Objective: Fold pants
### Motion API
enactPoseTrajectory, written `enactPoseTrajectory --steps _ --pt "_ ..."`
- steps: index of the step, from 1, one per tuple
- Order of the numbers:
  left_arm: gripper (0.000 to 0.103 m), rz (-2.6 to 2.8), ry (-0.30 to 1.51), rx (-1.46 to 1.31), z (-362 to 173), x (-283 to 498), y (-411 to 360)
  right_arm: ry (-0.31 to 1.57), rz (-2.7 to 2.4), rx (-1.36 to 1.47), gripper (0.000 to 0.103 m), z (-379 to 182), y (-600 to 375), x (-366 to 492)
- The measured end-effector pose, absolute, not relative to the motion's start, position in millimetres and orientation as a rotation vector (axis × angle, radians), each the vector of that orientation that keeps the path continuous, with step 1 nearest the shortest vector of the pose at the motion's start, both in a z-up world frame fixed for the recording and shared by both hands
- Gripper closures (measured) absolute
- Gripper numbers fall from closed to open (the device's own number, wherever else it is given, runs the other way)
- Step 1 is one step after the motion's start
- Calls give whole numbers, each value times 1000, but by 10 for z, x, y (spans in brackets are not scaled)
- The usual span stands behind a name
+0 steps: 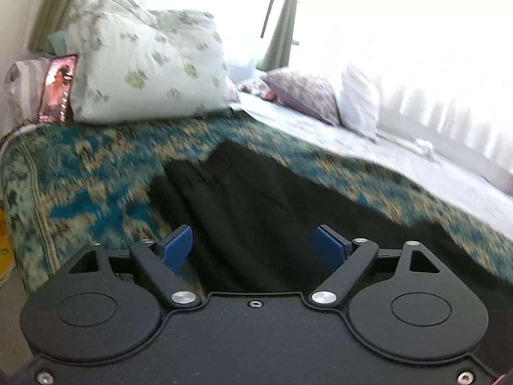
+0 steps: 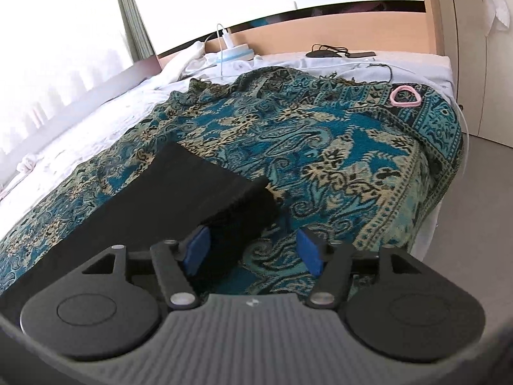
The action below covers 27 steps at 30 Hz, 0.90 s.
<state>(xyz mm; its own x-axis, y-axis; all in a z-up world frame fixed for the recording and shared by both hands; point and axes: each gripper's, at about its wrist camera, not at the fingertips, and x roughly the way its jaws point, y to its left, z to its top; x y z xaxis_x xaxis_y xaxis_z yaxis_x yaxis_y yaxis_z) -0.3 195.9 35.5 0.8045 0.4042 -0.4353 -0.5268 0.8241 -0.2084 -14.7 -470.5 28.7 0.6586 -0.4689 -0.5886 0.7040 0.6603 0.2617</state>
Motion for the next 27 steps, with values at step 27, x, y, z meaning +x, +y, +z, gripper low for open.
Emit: enactPoseTrajectory --steps 27 --pt "18 814 579 -328 2 672 2766 489 -500 611 19 169 -4738 -49"
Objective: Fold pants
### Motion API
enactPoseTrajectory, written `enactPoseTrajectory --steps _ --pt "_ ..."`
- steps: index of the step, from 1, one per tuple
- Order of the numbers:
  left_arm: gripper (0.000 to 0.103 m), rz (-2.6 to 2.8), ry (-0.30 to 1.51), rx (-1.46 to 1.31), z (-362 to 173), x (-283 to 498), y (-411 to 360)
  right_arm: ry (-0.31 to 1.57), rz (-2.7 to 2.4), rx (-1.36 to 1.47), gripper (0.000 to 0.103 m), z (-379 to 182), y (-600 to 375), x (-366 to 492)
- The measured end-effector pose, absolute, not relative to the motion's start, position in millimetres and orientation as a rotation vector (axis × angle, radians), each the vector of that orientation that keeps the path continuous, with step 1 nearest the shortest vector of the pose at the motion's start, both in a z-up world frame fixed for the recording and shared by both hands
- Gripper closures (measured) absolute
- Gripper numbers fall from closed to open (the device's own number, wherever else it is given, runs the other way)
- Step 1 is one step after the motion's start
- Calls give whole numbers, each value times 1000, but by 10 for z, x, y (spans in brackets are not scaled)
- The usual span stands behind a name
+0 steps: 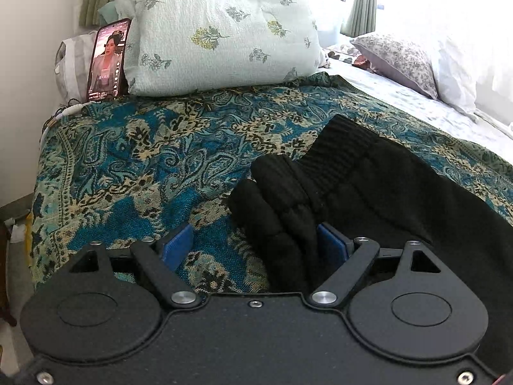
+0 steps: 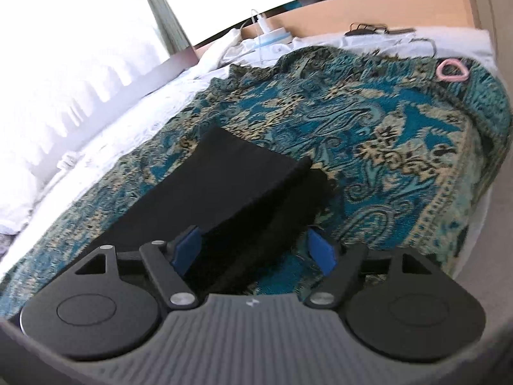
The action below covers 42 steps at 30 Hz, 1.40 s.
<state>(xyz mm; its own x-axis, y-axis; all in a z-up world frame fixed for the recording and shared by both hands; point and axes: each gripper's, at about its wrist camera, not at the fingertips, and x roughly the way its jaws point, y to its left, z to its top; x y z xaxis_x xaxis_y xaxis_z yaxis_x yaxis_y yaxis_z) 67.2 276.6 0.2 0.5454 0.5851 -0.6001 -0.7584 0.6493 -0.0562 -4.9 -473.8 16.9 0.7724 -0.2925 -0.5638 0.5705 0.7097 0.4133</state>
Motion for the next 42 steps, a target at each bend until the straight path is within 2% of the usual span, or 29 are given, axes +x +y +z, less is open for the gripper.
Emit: enactPoseTrajectory --steps 6,8,11,17,21,31,34,37,39,40,42 --pt "15 823 585 -294 -24 710 2723 455 -442 759 20 149 -4822 -12" --pt "14 825 587 -282 -31 723 2715 449 -506 774 26 117 -4847 22" --pt "13 823 586 -281 -36 725 2715 442 -545 793 28 132 -4808 34" --pt "10 819 585 -277 -47 731 2712 494 -510 698 28 154 -4670 77" --pt "10 815 585 -280 -47 729 2720 461 -529 750 29 96 -4879 188" --pt "7 802 581 -289 -54 722 2730 444 -517 668 29 55 -4915 324" --pt "6 801 582 -288 -55 726 2733 422 -562 696 56 62 -4940 288" --pt "5 796 580 -287 -64 730 2734 426 -616 734 63 50 -4997 302" --pt "4 795 579 -288 -69 728 2736 438 -643 741 73 75 -5021 333" --pt "4 793 577 -289 -72 726 2735 451 -650 735 88 102 -5012 361" --pt "3 790 574 -292 -76 722 2739 475 -675 687 94 211 -4925 447"
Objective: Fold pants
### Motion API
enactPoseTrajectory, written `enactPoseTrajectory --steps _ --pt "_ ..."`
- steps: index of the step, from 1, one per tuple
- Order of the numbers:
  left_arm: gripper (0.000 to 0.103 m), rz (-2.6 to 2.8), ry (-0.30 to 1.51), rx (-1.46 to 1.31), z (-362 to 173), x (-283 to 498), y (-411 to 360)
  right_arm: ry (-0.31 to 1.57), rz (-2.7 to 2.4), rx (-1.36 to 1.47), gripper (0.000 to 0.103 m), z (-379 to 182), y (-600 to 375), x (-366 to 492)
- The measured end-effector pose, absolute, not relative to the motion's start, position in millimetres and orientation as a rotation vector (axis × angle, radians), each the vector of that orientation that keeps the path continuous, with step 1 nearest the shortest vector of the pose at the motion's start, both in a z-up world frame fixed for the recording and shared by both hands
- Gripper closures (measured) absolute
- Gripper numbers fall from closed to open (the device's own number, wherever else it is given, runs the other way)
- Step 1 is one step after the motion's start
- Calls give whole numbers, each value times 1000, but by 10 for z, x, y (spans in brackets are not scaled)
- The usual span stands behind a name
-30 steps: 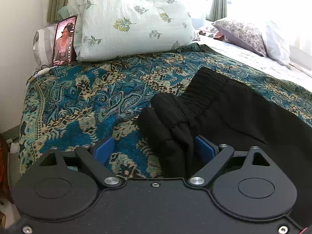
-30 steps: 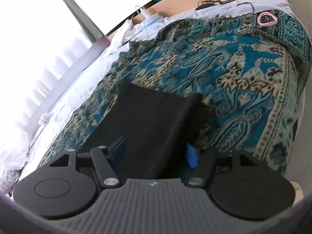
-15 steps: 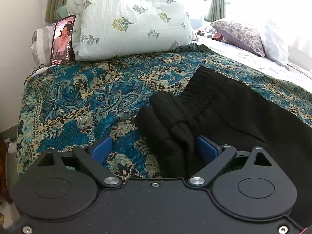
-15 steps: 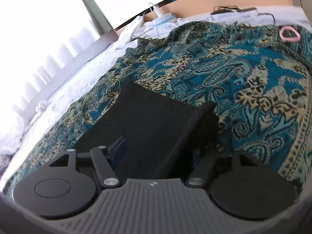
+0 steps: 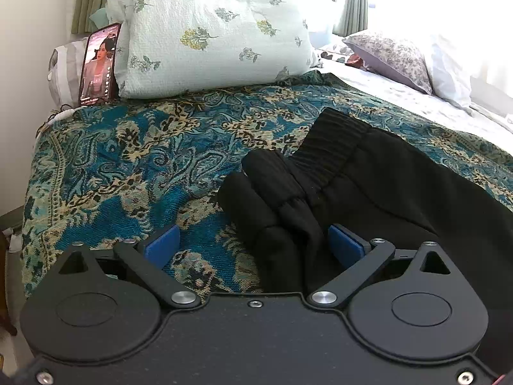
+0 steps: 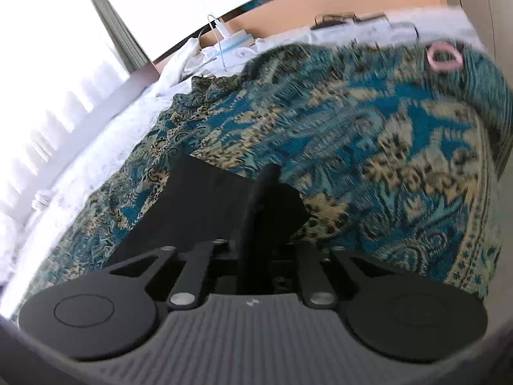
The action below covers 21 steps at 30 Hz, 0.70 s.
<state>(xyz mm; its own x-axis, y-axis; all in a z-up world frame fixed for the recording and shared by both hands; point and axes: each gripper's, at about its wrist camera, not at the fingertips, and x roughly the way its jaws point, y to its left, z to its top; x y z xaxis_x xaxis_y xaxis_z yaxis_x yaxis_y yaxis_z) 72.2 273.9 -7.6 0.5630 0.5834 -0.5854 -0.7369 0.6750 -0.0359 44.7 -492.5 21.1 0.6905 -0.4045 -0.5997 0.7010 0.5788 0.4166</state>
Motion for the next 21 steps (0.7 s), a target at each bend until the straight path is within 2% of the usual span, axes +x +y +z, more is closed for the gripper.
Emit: enactPoseTrajectory --steps 5,10,16,21 --pt "2 785 565 -295 -85 712 2735 482 -573 468 96 693 -4304 868" --pt "1 776 559 -310 -79 695 2748 520 -289 175 96 957 -2980 1413" --pt "1 771 556 -318 -76 684 2754 648 149 -185 95 463 -1071 1438" --pt "0 769 552 -322 -77 678 2757 646 301 -420 93 45 -234 1029"
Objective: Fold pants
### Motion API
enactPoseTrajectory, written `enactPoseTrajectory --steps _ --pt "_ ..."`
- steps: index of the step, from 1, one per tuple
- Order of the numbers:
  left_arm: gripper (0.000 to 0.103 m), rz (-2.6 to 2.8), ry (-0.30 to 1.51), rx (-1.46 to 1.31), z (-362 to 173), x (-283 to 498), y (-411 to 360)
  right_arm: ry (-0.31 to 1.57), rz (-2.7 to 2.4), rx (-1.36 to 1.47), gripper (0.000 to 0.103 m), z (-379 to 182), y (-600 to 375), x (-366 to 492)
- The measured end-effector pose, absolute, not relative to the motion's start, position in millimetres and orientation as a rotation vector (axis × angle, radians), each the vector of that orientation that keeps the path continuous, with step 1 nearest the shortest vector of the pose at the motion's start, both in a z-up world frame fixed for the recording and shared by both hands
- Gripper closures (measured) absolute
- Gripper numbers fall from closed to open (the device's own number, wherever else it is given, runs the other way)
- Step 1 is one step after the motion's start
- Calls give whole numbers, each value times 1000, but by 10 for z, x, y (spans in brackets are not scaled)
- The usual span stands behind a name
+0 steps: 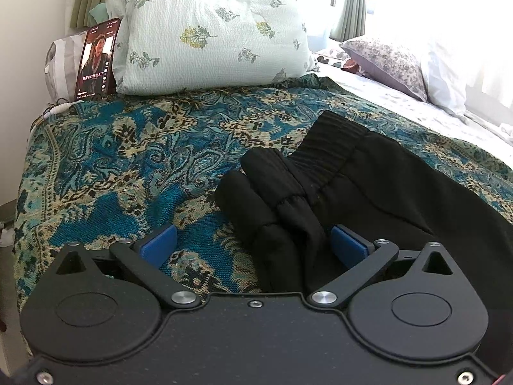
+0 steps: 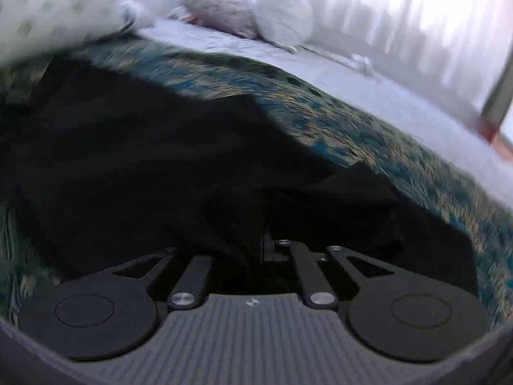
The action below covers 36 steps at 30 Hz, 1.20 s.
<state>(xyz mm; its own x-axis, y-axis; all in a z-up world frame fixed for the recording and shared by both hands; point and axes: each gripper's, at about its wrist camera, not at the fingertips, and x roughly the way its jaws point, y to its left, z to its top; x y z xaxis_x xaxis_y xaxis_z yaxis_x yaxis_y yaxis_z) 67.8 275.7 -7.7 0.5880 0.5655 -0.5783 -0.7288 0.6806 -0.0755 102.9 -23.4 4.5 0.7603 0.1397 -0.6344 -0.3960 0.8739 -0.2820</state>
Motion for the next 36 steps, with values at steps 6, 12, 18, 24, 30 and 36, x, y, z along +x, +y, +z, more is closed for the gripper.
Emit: enactPoseTrajectory --steps 6,12,18,24,30,36 --pt "0 770 552 -320 -77 677 2755 604 310 -521 86 26 -38 789" --pt "0 769 551 -322 -77 674 2755 586 333 -544 37 119 -75 611" --pt "0 769 551 -323 -74 671 2757 635 415 -384 23 301 -454 503" --pt "1 700 527 -379 83 563 2765 609 342 -182 19 516 -978 526" --pt "1 555 429 -224 427 284 2166 652 63 26 27 561 -1551 1040" --pt "2 135 411 -46 598 47 1061 821 -31 99 53 468 -1670 1564"
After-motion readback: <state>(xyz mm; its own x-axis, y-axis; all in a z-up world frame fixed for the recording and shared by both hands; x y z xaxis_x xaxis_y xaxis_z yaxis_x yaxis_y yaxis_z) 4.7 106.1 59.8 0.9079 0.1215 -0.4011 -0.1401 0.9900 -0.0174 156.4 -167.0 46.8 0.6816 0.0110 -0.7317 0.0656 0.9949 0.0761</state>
